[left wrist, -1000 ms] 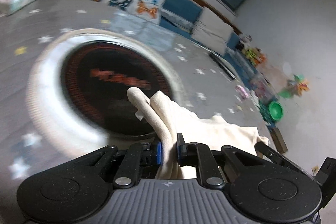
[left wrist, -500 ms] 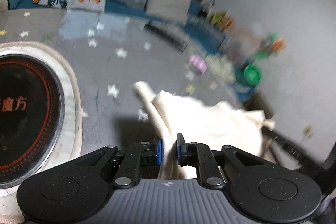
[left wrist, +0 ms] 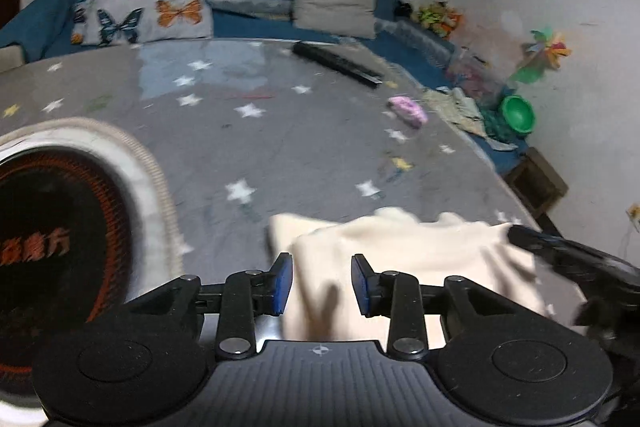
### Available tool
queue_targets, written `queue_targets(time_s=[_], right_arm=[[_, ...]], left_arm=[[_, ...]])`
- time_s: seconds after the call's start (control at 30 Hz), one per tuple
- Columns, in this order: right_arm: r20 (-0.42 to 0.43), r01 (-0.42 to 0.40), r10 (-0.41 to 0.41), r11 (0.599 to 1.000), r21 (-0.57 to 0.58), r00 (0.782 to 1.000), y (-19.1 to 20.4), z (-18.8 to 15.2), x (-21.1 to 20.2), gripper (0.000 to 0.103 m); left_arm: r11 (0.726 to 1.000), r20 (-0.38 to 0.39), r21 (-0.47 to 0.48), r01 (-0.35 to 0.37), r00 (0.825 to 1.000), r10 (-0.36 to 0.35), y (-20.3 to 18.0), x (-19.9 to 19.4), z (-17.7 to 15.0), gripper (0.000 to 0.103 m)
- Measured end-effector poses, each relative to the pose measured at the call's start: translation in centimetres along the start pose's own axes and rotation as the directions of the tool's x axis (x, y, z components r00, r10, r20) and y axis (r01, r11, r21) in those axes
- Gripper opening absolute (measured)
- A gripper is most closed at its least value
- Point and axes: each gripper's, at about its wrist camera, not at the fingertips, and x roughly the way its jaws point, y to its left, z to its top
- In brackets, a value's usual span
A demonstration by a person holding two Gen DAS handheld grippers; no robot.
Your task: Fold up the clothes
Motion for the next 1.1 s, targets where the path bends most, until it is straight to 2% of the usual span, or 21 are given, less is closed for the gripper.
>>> queue_targets(time_s=[0.07,0.17,0.33,0.47,0.63,0.73,0.77,0.83,0.9,1.1], right_arm=[[-0.014,-0.011,0.011,1.0,-0.01,1.0,0.8,0.1,1.2,0.017],[-0.032,-0.014,0.014,1.0,-0.009,0.999,1.5,0.2,2.6,0.029],[-0.034,0.009,-0.011,0.999,-0.045,0.999,2.1,-0.1,3.5,0.032],[-0.023,0.016,-0.017,0.998,-0.067,1.0,2.3,-0.1,3.4,0.036],[-0.011,0.02,-0.021,0.996,-0.09,1.0,2.6,0.0,2.6,0.036],[-0.021,0.022,-0.025,0.991,-0.129,0.999,3.1,-0.5,2.0,0.041],[-0.026,0.03,-0.034,0.989,-0.142,0.999,3.2,-0.7,2.0,0.043],[-0.041,0.042,-0.049,0.988,-0.151,0.998,3.2,-1.2,2.1,0.046],[-0.039,0.04,-0.046,0.989,-0.144,0.998,3.1,-1.4,1.7,0.051],[-0.043,0.027,-0.034,0.988,-0.153,0.999,3.6,-2.4,0.3,0.067]], left_arm=[[0.999,-0.001,0.029,0.027,1.0,-0.027,-1.0,0.6,0.3,0.033],[0.996,-0.001,0.075,0.055,0.998,-0.055,-2.2,1.8,0.8,0.033],[0.989,-0.015,0.124,0.085,0.996,-0.084,-3.6,4.6,1.5,0.032],[0.988,-0.032,0.139,0.064,0.998,-0.06,-3.8,6.7,1.5,0.028],[0.989,-0.02,0.127,0.076,0.997,-0.074,-3.3,6.2,1.6,0.029],[0.99,-0.019,0.129,0.063,0.998,-0.062,-3.3,5.7,1.3,0.032],[0.99,-0.019,0.13,0.059,0.998,-0.057,-3.3,5.6,1.2,0.034],[0.989,-0.012,0.142,0.044,0.999,-0.043,-3.4,4.9,0.9,0.045],[0.987,-0.001,0.158,0.03,1.0,-0.03,-3.6,4.1,0.5,0.049],[0.98,0.029,0.197,-0.006,1.0,0.001,-4.1,1.7,-0.9,0.077]])
